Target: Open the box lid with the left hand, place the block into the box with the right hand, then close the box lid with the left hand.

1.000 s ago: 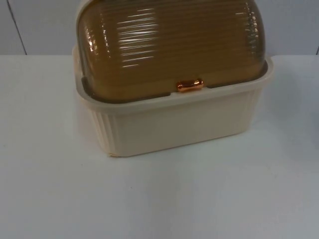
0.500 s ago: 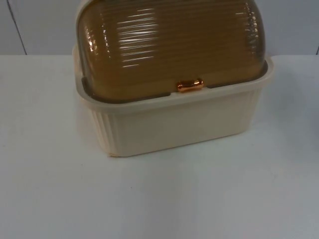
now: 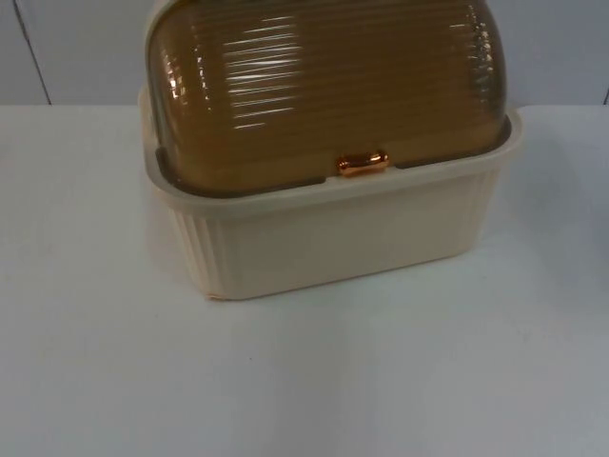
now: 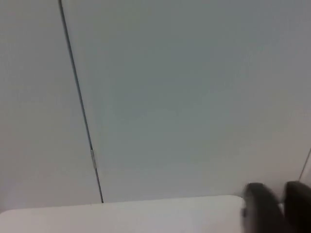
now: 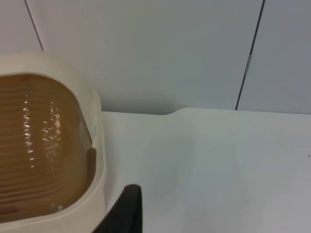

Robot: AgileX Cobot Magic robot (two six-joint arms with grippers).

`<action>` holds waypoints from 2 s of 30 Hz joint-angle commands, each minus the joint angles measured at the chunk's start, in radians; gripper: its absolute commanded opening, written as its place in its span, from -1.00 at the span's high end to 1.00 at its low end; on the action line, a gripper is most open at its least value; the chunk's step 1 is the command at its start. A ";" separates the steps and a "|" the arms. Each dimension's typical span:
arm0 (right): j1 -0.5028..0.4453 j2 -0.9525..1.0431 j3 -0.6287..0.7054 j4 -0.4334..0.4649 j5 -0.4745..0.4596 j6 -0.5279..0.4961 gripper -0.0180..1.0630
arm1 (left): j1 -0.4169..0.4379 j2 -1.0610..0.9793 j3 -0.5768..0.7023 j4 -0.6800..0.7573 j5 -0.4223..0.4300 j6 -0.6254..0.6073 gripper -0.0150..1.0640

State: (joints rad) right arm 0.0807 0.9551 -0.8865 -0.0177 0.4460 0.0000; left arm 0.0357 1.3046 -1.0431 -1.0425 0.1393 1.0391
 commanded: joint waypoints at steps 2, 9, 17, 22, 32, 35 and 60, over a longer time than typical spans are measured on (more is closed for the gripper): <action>0.002 -0.006 -0.007 -0.003 -0.008 -0.011 -0.98 | -0.004 0.003 0.002 -0.018 -0.005 -0.014 -0.62; 0.002 -0.006 -0.007 -0.003 -0.008 -0.011 -0.98 | -0.004 0.001 0.002 -0.023 0.020 -0.022 -0.68; 0.002 -0.006 -0.007 -0.005 -0.016 0.041 -0.98 | -0.004 -0.001 0.002 -0.047 0.029 -0.022 -0.28; 0.002 -0.006 -0.007 -0.005 -0.014 0.041 -0.98 | -0.004 -0.001 0.002 -0.071 0.039 -0.022 -0.04; -0.005 -0.014 -0.007 -0.043 0.008 0.127 -0.98 | 0.003 -0.020 0.002 -0.005 0.143 -0.060 0.18; -0.005 -0.019 -0.005 -0.126 0.113 0.177 -0.98 | 0.052 -0.047 0.002 0.081 0.269 -0.199 0.18; -0.005 -0.725 -0.027 -0.223 0.513 0.185 -0.98 | 0.044 -0.931 0.208 0.690 0.499 -0.715 0.18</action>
State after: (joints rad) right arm 0.0807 0.3041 -0.8677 -0.2503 0.9095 0.2137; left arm 0.0857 0.4599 -0.8395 -0.3924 0.5913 0.3645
